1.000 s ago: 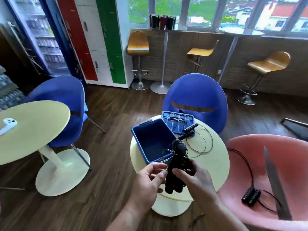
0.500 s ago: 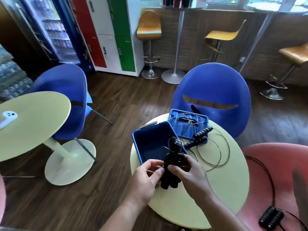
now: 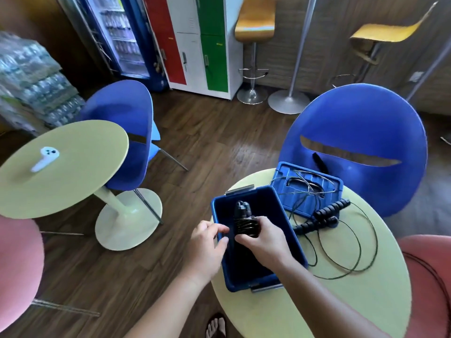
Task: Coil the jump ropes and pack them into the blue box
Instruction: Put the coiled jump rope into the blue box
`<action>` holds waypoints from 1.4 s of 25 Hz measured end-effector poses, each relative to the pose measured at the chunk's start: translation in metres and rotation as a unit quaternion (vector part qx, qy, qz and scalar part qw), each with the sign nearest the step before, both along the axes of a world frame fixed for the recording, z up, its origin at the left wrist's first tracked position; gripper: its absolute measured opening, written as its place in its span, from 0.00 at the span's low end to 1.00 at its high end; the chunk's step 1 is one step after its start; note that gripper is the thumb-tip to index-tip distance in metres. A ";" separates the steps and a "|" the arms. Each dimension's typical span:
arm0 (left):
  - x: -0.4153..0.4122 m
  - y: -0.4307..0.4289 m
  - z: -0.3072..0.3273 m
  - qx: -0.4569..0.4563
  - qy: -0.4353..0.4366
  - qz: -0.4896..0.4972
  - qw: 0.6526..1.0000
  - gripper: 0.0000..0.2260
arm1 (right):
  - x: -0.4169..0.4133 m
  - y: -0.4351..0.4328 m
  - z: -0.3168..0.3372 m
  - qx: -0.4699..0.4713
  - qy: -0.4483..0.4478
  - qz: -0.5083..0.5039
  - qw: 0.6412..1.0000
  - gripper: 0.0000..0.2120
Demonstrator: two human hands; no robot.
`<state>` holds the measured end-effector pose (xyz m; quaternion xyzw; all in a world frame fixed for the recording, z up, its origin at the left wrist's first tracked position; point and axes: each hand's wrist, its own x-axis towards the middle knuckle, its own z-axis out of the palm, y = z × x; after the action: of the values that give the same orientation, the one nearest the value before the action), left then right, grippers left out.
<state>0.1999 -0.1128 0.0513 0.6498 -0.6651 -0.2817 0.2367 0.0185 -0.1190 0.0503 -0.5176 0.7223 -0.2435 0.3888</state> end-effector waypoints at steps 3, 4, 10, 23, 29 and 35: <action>0.007 -0.011 -0.017 -0.001 -0.023 -0.027 0.999 0.09 | 0.012 -0.023 -0.022 0.049 0.104 0.040 0.993 0.28; 0.009 -0.012 -0.020 -0.004 -0.015 -0.036 0.999 0.09 | 0.015 -0.028 -0.029 0.061 0.134 0.054 0.988 0.27; 0.019 -0.020 -0.029 -0.018 0.019 -0.056 0.998 0.08 | 0.040 -0.052 -0.056 0.072 0.215 0.125 0.966 0.26; 0.025 -0.024 -0.032 -0.027 0.056 -0.087 0.994 0.09 | 0.027 -0.064 -0.066 0.138 0.119 0.139 0.973 0.29; 0.025 -0.025 -0.032 -0.038 0.037 -0.091 0.994 0.08 | 0.024 -0.055 -0.067 0.095 0.117 0.096 0.984 0.30; 0.022 -0.037 -0.026 -0.069 0.003 -0.088 0.994 0.07 | 0.022 -0.054 -0.055 0.076 0.151 0.087 0.982 0.31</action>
<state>0.2224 -0.1497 0.0255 0.5702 -0.7367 -0.2572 0.2571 0.0409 -0.1731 -0.0050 -0.5782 0.7414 -0.0721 0.3329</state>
